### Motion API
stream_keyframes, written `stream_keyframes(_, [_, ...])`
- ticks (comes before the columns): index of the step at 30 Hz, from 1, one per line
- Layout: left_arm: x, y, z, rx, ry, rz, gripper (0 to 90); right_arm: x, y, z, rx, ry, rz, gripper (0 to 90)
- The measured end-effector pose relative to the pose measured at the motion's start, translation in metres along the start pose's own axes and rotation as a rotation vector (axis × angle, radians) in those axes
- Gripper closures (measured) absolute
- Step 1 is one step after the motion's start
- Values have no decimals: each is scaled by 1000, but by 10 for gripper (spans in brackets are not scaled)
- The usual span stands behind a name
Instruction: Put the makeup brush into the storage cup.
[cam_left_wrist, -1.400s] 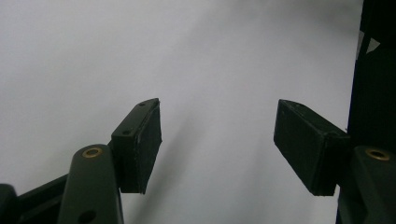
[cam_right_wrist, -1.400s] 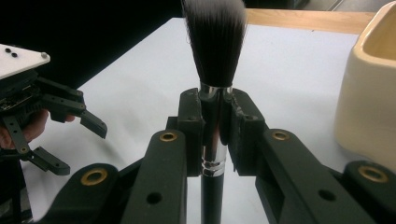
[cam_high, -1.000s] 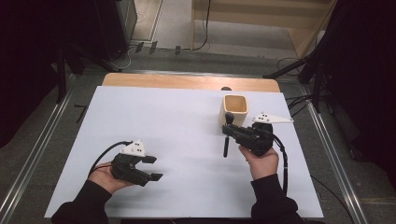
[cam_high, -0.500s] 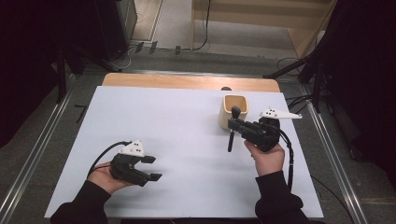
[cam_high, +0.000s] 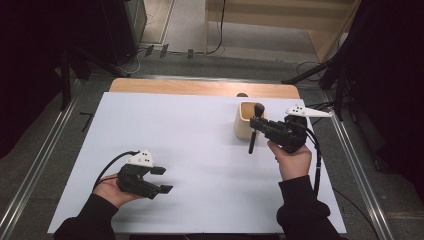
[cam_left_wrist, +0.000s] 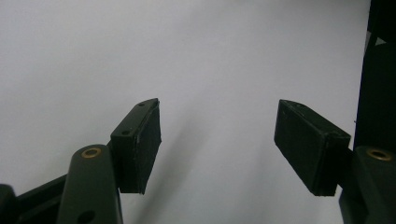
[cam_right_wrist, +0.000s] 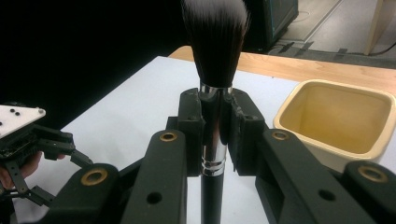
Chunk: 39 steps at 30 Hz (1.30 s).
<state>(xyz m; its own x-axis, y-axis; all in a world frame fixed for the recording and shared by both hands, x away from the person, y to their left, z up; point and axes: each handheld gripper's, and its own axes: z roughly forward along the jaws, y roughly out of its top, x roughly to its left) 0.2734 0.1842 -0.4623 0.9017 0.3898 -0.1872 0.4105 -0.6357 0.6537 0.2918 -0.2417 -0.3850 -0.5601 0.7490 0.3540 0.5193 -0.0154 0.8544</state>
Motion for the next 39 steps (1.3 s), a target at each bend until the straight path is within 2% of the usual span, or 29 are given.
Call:
stream_keyframes(6, [2,-3,-2,-11,1,-16,324,-4,7,1,15,-12,1,780])
stream_keyframes(12, [3,-5,-6,-15,7,-14,324,-6,15,2,19,-22,-4,780])
stream_keyframes(29, [2,-8,-8,-13,3,-17,321,-16,35,4,-7,-43,-5,780])
stream_keyframes(39, [3,-10,-10,-14,5,-22,321,-17,50,7,-15,-58,-14,780])
